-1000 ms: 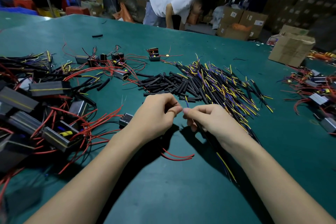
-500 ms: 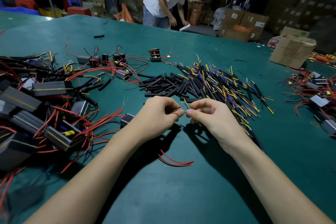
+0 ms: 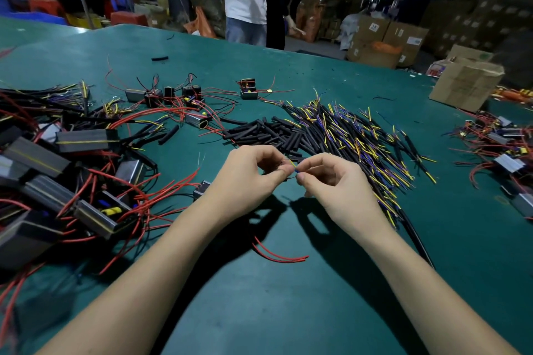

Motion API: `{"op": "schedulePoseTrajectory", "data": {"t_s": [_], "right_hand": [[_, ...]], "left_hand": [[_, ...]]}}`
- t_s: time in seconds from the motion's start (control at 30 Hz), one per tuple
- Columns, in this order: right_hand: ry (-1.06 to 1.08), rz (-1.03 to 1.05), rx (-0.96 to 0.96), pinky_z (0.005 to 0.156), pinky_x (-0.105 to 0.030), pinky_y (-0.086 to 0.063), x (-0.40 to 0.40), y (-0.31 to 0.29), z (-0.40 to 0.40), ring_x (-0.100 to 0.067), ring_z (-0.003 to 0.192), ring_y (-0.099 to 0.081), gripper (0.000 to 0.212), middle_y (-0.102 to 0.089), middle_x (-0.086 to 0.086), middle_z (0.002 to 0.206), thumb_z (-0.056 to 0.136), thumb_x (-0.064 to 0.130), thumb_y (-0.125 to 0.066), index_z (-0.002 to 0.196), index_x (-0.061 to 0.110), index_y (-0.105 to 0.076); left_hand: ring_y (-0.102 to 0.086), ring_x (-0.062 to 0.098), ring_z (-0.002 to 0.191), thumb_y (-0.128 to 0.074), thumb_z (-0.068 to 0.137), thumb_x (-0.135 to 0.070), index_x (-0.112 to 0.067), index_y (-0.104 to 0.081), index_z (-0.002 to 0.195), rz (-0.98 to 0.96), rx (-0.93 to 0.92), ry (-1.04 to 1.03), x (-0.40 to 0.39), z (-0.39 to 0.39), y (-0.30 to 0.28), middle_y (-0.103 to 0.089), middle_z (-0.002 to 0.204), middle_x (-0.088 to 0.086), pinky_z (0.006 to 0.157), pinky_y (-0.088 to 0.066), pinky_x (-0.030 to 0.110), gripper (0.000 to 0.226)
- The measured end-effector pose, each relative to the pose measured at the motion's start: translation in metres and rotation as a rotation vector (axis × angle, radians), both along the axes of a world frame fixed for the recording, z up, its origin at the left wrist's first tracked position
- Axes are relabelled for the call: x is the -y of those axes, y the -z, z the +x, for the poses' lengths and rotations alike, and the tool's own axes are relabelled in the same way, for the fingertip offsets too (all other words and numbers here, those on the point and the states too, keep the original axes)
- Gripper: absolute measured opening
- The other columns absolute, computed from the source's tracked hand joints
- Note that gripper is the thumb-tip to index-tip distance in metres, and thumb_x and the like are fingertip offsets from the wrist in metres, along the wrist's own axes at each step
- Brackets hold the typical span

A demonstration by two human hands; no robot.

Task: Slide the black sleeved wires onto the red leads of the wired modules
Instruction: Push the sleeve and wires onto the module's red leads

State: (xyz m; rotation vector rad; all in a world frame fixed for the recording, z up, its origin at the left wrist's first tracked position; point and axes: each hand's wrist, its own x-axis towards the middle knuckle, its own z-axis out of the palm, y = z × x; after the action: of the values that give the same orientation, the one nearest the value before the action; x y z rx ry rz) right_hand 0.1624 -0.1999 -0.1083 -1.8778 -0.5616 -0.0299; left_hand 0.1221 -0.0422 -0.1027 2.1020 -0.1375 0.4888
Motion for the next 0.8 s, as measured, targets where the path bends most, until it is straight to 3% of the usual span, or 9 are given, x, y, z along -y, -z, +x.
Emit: {"op": "schedulePoseTrajectory", "data": {"t_s": [0.1, 0.2, 0.27, 0.4, 0.47, 0.6, 0.8], "right_hand": [[-0.031, 0.009, -0.019, 0.069, -0.04, -0.052, 0.0, 0.0, 0.001, -0.017, 0.067, -0.059, 0.006, -0.07, -0.011, 0.076, 0.086, 0.01, -0.067, 0.083, 0.014, -0.069], [-0.08, 0.042, -0.038, 0.068, -0.027, -0.048, 0.002, 0.0, 0.003, -0.012, 0.065, -0.058, 0.009, -0.067, -0.011, 0.075, 0.087, 0.011, -0.067, 0.079, 0.015, -0.067], [-0.089, 0.04, -0.041, 0.069, -0.021, -0.046, 0.003, 0.001, 0.006, -0.011, 0.066, -0.059, 0.011, -0.067, -0.011, 0.077, 0.088, 0.011, -0.066, 0.079, 0.016, -0.066], [-0.097, 0.071, -0.074, 0.064, -0.011, -0.043, 0.003, 0.004, 0.006, -0.006, 0.062, -0.058, 0.01, -0.063, 0.001, 0.071, 0.09, 0.009, -0.063, 0.081, 0.013, -0.065], [-0.1, 0.093, -0.094, 0.062, -0.009, -0.042, 0.003, 0.005, 0.006, -0.004, 0.061, -0.056, 0.008, -0.062, 0.002, 0.069, 0.09, 0.009, -0.063, 0.082, 0.011, -0.066], [-0.095, 0.105, -0.113, 0.065, -0.012, -0.044, 0.004, 0.007, 0.006, -0.005, 0.063, -0.057, 0.008, -0.062, 0.001, 0.073, 0.09, 0.011, -0.063, 0.082, 0.013, -0.065], [-0.147, 0.149, -0.136, 0.078, -0.021, -0.046, 0.006, 0.004, 0.006, -0.01, 0.073, -0.058, 0.01, -0.065, 0.002, 0.076, 0.088, 0.014, -0.065, 0.08, 0.02, -0.067]], "left_hand": [[-0.047, -0.011, 0.049, -0.066, 0.088, -0.015, -0.009, -0.069, 0.081, 0.002, -0.02, 0.028, -0.002, 0.0, -0.001, -0.061, 0.067, -0.009, 0.053, -0.033, 0.003, 0.01], [-0.054, -0.002, 0.065, -0.071, 0.084, -0.022, -0.015, -0.067, 0.083, -0.028, -0.048, 0.044, -0.004, 0.001, -0.001, -0.065, 0.074, -0.007, 0.067, -0.041, 0.014, 0.009], [-0.059, 0.009, 0.073, -0.078, 0.075, -0.027, -0.015, -0.065, 0.089, -0.083, -0.05, 0.047, -0.006, 0.001, -0.001, -0.066, 0.08, -0.002, 0.073, -0.047, 0.019, 0.022], [-0.052, -0.008, 0.051, -0.079, 0.074, -0.012, -0.012, -0.064, 0.081, -0.159, -0.015, 0.164, -0.012, -0.003, -0.006, -0.065, 0.071, -0.008, 0.054, -0.036, 0.001, 0.016], [-0.051, -0.01, 0.047, -0.075, 0.078, -0.01, -0.015, -0.066, 0.076, -0.178, -0.033, 0.196, -0.015, -0.004, -0.006, -0.066, 0.064, -0.012, 0.05, -0.035, 0.0, 0.011], [-0.064, 0.005, 0.068, -0.072, 0.082, -0.018, -0.021, -0.069, 0.081, -0.254, -0.072, 0.197, -0.021, -0.003, -0.001, -0.071, 0.07, -0.007, 0.069, -0.05, 0.018, 0.004], [-0.068, 0.008, 0.07, -0.071, 0.083, -0.012, -0.019, -0.07, 0.079, -0.286, -0.084, 0.139, -0.017, 0.002, 0.004, -0.073, 0.07, -0.002, 0.073, -0.053, 0.02, 0.008]]}}
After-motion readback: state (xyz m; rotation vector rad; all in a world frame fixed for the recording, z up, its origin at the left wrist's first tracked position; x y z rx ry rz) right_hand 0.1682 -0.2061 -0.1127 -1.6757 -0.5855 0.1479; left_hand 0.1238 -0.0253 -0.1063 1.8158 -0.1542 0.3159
